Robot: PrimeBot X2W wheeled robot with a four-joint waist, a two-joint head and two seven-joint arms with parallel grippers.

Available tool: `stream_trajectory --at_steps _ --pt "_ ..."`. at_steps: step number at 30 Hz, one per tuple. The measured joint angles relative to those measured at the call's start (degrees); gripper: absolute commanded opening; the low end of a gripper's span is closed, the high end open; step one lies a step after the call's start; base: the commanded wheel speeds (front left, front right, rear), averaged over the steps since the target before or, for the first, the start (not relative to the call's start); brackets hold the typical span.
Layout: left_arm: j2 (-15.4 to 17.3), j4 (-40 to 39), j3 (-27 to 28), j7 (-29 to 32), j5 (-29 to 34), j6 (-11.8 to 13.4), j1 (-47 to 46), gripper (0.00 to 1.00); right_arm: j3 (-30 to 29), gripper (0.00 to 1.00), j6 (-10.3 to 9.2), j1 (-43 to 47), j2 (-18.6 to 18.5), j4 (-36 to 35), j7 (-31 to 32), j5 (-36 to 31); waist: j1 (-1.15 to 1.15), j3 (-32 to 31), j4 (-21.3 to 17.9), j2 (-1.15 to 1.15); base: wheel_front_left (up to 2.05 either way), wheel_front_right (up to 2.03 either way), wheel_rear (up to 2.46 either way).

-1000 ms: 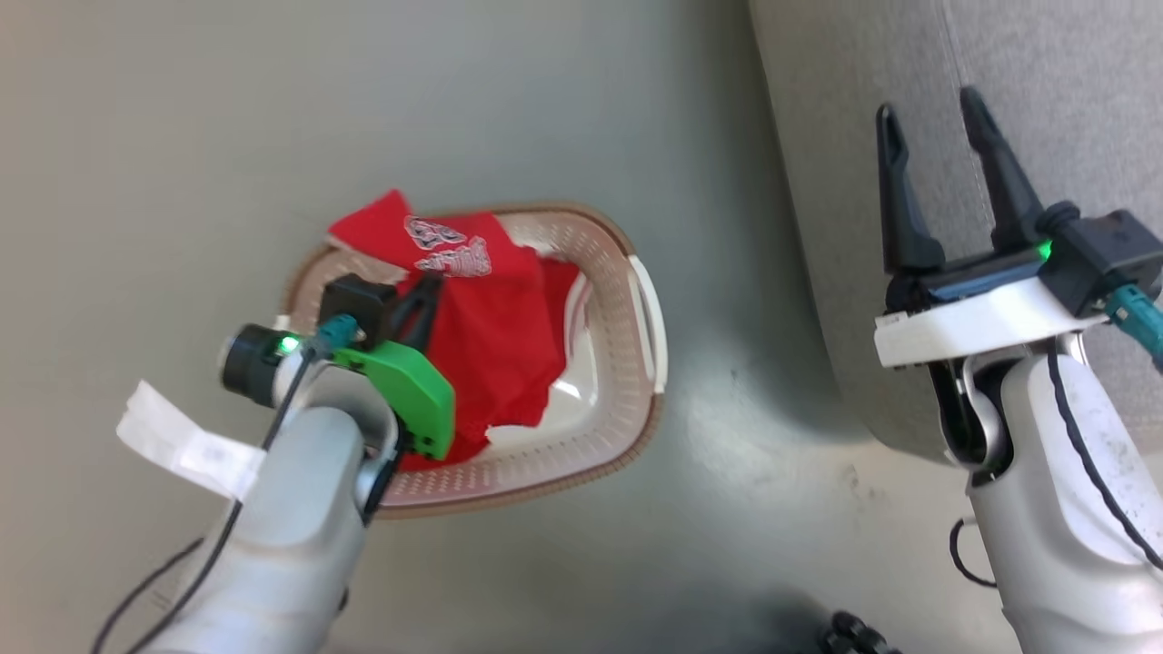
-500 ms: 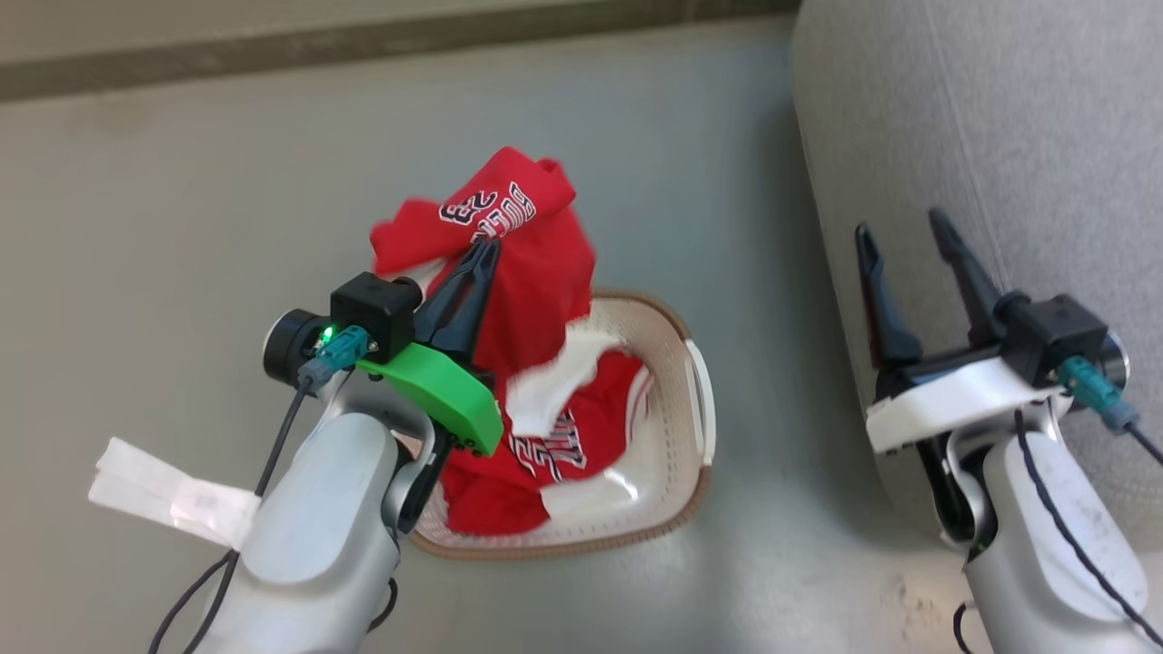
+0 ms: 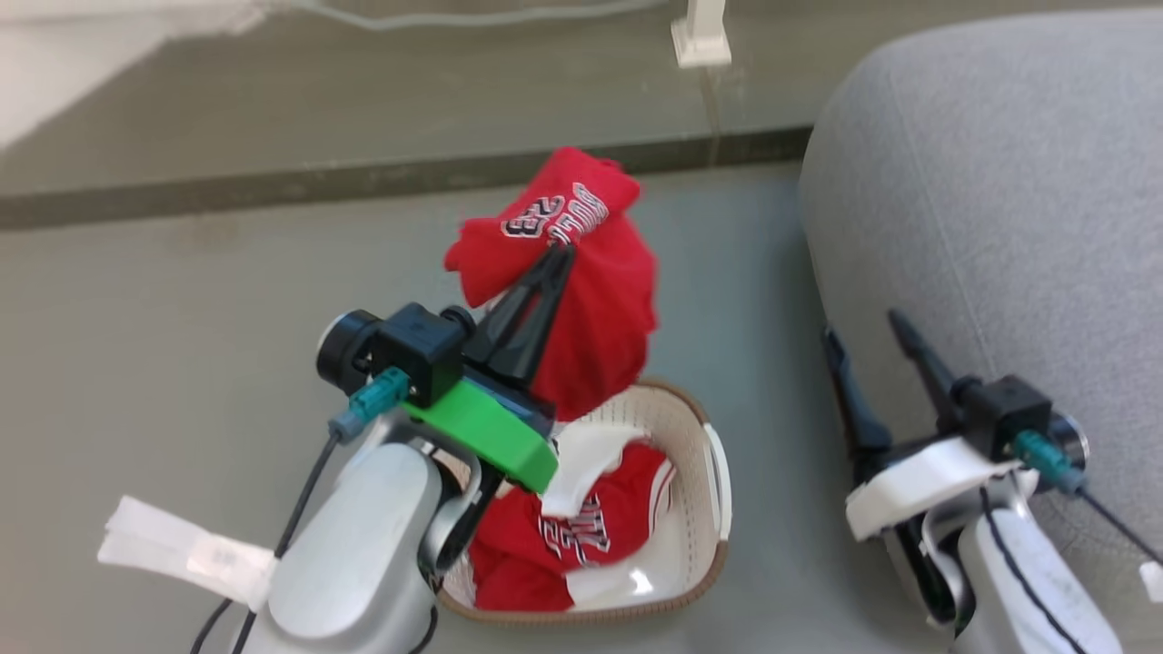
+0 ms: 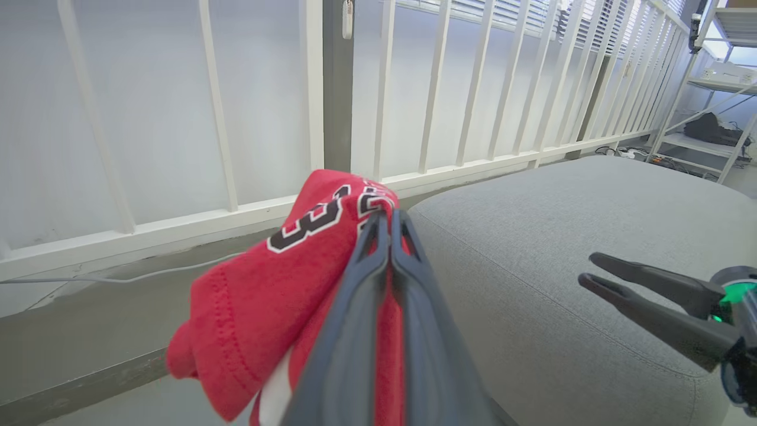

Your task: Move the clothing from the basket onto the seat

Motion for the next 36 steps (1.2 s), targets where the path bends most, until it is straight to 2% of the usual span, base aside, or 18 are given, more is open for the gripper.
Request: stream_trajectory --at_steps 14,36 --pt "2.2 -7.7 -1.2 0.0 -3.4 0.0 7.3 0.00 3.0 1.00 0.43 5.4 1.4 -0.2 0.0 0.2 0.00 -8.5 -0.5 0.00 0.00 0.00 0.00" --pt "4.0 -11.6 -1.5 0.0 -3.7 0.0 10.6 0.00 3.9 1.00 0.42 6.6 1.4 -3.1 0.0 0.7 0.00 -9.9 -1.6 0.00 0.00 0.00 0.00"
